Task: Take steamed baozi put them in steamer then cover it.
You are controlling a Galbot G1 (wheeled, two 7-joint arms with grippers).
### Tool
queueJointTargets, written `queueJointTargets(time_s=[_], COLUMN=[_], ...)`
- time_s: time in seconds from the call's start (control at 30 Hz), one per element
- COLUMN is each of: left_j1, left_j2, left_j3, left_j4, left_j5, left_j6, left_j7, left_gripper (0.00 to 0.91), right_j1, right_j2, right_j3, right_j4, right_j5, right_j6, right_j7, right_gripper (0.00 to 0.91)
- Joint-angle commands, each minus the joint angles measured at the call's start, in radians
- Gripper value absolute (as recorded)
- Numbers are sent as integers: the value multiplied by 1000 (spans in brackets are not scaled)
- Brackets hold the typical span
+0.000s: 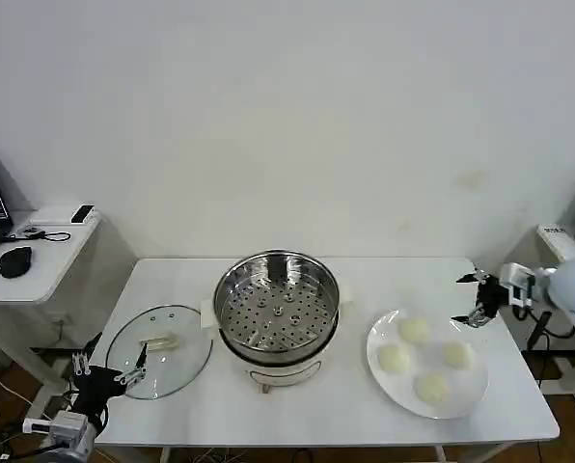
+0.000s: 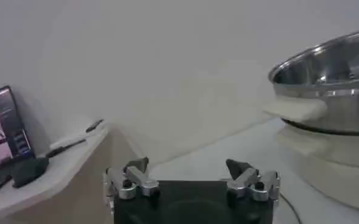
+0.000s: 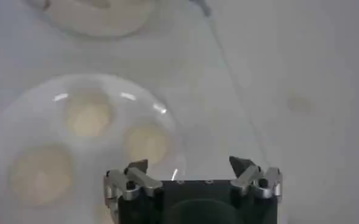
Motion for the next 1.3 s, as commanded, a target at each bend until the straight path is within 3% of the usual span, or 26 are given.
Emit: queueJointTargets(time_s=[0.03, 0.5, 0.77, 1.03, 1.3], left_j1=[5, 21, 15, 5, -5], left_j2=[1, 0, 8, 14, 19], left_j3=[-2, -11, -7, -8, -5], left_j4=[-2, 0, 21, 36, 56], left_j5=[2, 5, 6, 7, 7], left_j6=[1, 1, 1, 1, 1], left_j7=[6, 9, 10, 14, 16], left_gripper=[907, 907, 907, 907, 907], right_j1=[322, 283, 257, 267, 262], right_j2=[66, 207, 250, 291, 303], right_j3=[-374, -384, -359, -361, -372], right_j4=[-195, -292, -324, -398, -409], right_j5=[-129, -194, -227, -232, -251], right_j6=[87, 131, 131, 142, 139], right_j7=[-166, -146, -127, -66, -74], right_gripper=[907, 907, 907, 907, 907])
